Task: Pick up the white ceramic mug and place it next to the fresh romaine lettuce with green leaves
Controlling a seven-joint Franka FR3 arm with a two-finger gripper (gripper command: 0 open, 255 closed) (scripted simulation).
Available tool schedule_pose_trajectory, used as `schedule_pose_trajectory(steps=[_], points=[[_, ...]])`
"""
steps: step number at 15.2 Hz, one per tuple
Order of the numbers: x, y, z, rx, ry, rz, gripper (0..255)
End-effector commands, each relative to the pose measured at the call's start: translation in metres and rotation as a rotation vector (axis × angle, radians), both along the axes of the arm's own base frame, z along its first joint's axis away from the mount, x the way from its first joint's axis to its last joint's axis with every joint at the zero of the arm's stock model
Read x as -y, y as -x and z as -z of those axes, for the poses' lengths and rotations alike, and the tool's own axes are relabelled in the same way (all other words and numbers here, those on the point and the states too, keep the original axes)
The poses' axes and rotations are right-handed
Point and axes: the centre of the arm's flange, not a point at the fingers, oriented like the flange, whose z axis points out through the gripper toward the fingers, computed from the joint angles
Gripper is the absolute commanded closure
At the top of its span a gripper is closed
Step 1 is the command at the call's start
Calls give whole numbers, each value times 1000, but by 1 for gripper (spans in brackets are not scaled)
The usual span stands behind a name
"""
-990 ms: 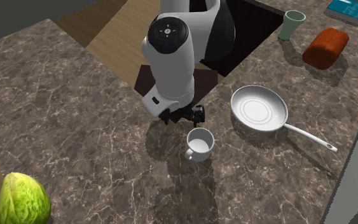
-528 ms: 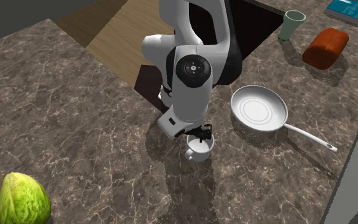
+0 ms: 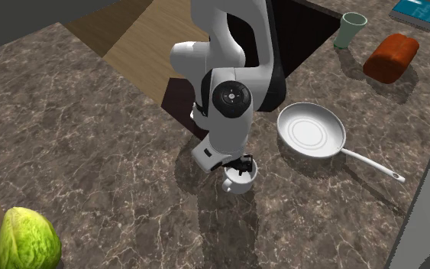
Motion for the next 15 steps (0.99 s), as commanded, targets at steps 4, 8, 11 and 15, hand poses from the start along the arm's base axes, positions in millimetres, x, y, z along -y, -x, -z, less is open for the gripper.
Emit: schedule_pose_trajectory(steps=[4,8,11,15], points=[[0,0,1,0,0,0,0],[0,0,1,0,0,0,255],[0,0,1,0,0,0,255],[0,0,1,0,0,0,255]])
